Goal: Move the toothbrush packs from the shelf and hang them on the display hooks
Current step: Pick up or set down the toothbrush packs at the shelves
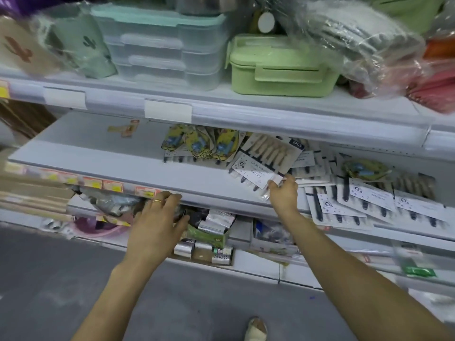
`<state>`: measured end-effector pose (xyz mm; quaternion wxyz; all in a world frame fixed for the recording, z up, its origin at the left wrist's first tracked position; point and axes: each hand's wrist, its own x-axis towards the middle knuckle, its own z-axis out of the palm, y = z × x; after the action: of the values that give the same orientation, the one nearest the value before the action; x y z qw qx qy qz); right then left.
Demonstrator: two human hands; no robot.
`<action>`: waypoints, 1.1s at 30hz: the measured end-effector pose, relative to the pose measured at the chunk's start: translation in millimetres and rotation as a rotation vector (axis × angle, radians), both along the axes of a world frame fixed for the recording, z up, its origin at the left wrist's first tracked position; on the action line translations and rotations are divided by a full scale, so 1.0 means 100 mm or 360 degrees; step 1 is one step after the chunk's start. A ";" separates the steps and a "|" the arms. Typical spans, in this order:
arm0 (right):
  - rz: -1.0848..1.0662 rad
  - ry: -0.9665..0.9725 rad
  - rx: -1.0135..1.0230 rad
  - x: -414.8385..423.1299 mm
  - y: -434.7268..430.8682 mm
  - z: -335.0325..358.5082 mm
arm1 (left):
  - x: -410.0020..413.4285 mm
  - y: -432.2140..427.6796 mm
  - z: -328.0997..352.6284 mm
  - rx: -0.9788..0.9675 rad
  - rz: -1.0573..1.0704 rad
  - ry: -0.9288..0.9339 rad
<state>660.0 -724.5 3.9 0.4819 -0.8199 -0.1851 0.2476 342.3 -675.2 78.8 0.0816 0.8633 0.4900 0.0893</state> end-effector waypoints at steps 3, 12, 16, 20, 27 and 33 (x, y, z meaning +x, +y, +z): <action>-0.0204 0.0263 0.0170 0.04 0.14 -0.12 | -0.16 0.07 -0.01 -0.0016 0.0042 0.0036; -0.0392 0.0523 0.0528 -0.09 0.46 -0.12 | -0.32 0.11 -0.06 -0.0068 0.0085 0.0040; -0.0448 0.0535 0.0578 -0.09 0.37 -0.02 | -0.29 0.12 -0.14 -0.0099 0.0030 -0.0017; -0.0470 0.0465 0.0678 -0.04 -0.15 0.16 | -0.12 0.12 -0.24 -0.0138 -0.0053 -0.0057; -0.0607 0.0355 0.0743 0.15 -1.55 0.29 | 0.51 -0.06 -0.41 -0.0222 -0.0372 -0.0095; -0.0736 0.0365 0.0692 0.49 -2.28 0.17 | 0.94 -0.36 -0.42 -0.0265 -0.0439 -0.0070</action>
<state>708.6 -952.5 21.1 0.7065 -0.6850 0.0128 0.1773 436.5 -711.7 36.9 0.1749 0.9105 0.3705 0.0552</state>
